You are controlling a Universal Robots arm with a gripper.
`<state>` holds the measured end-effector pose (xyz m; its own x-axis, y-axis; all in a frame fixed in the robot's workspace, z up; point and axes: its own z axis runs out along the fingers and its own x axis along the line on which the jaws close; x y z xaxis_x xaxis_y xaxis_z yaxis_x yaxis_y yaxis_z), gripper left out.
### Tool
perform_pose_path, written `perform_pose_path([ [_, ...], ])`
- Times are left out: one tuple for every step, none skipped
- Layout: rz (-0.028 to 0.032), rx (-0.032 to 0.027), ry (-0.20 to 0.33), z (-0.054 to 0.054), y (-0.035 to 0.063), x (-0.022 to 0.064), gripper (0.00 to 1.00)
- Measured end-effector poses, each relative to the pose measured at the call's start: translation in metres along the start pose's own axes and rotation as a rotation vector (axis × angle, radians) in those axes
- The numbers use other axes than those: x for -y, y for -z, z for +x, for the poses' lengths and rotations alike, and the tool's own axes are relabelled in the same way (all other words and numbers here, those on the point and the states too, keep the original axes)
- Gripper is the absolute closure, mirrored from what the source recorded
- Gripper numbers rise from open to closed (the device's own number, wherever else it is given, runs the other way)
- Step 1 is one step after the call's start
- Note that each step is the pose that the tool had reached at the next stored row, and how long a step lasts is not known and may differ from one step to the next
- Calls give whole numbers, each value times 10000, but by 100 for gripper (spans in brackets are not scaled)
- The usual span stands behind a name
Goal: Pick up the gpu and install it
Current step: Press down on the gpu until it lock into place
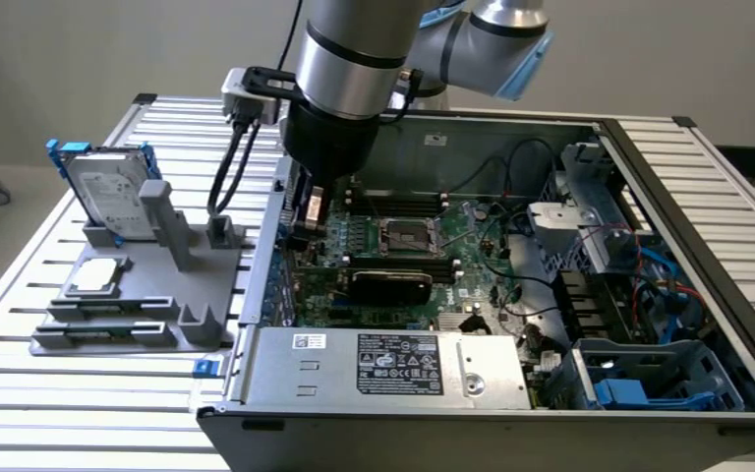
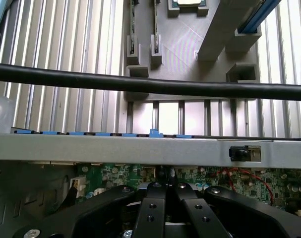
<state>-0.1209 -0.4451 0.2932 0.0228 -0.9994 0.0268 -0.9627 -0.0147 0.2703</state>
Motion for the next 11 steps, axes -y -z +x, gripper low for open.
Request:
perform_pose_path([
  [-7, -1, 0, 0, -2, 1, 89],
  [-12, -2, 0, 0, -5, 2, 89],
  [-17, -2, 0, 0, -8, 2, 89],
  [-21, -3, -1, 0, -10, 3, 89],
  [-25, -3, -1, 1, -13, 3, 89],
  [-28, -2, 0, 1, -15, 4, 89],
  [-35, -1, 0, 1, -15, 5, 89],
  [-41, 2, 2, 1, -14, 6, 89],
  [-47, 9, 3, 1, -6, 8, 89],
  [-49, 26, 5, 0, 8, 11, 89],
  [-64, 15, 2, 2, 41, 13, 89],
])
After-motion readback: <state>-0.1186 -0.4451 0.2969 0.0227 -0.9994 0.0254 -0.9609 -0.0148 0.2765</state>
